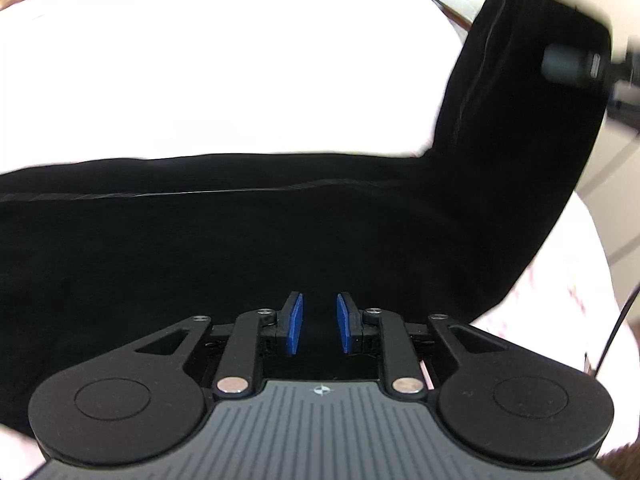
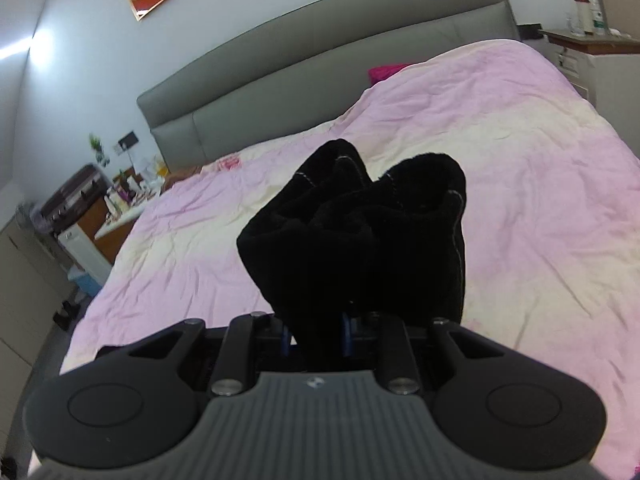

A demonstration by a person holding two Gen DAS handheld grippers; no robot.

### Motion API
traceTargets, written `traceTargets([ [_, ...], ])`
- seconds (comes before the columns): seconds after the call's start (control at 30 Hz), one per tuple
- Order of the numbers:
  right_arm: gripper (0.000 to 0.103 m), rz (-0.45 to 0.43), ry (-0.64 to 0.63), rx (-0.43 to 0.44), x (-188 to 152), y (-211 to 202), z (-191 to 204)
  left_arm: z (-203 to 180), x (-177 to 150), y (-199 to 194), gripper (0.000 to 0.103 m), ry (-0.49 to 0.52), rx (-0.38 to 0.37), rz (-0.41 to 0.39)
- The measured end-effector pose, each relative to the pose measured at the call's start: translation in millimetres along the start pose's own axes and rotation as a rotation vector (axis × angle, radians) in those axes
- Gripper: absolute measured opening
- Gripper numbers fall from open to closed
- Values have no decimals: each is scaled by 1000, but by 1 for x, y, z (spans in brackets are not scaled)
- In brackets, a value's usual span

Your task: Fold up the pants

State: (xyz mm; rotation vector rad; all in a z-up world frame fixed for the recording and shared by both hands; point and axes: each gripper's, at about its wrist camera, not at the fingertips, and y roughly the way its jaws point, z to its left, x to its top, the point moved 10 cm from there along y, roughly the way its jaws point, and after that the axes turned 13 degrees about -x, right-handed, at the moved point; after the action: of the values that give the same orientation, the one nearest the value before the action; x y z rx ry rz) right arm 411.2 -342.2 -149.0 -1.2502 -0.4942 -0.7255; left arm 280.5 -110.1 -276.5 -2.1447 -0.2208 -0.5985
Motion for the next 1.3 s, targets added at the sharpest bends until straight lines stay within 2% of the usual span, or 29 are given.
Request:
traceTargets([
  [0.1, 19, 62, -96, -2, -36, 27, 51, 32, -9, -27, 23, -78, 16, -44],
  [0.2, 19, 127, -219, -22, -83, 63, 92, 63, -24, -40, 23, -157, 30, -53],
  [0.3, 18, 218, -355, -52, -148, 104, 119, 86, -37, -48, 23, -231, 19, -71],
  [0.4, 19, 272, -498, -124, -204, 125, 128, 104, -47, -47, 23, -296, 6, -79],
  [0.5, 33, 233, -649, -178, -230, 120, 130, 111, -52, -38, 23, -327, -7, -72],
  [0.57, 44, 233, -704, -177, -235, 111, 132, 110, -47, -31, 25, -331, -20, -75],
  [0.6, 48, 251, -700, -163, -234, 106, 129, 102, -35, -20, 26, -332, -26, -78],
  [0.63, 57, 274, -679, -139, -233, 99, 129, 101, -31, -17, 27, -332, -31, -81],
  [0.67, 63, 302, -647, -99, -231, 91, 130, 104, -35, -27, 27, -330, -34, -84],
  [0.73, 64, 330, -579, -26, -222, 76, 133, 106, -37, -29, 27, -334, -40, -89],
  [0.8, 64, 320, -519, -9, -204, 71, 131, 108, -39, -29, 27, -341, -46, -93],
  [0.9, 54, 289, -426, -50, -176, 87, 120, 107, -40, -33, 27, -341, -48, -99],
  [0.93, 48, 292, -395, -66, -171, 95, 115, 106, -40, -33, 27, -341, -46, -102],
  [0.97, 42, 306, -361, -73, -167, 105, 112, 106, -39, -34, 27, -341, -46, -104],
  [1.07, 36, 397, -289, -19, -177, 128, 111, 101, -41, -33, 27, -351, -61, -105],
  [1.1, 33, 410, -283, -26, -183, 134, 109, 101, -40, -32, 27, -359, -73, -109],
  [1.13, 19, 411, -274, -29, -187, 137, 107, 100, -40, -33, 27, -367, -91, -119],
  [1.3, 15, 382, -140, 56, -182, 120, 102, 98, -36, -39, 27, -411, -175, -171],
])
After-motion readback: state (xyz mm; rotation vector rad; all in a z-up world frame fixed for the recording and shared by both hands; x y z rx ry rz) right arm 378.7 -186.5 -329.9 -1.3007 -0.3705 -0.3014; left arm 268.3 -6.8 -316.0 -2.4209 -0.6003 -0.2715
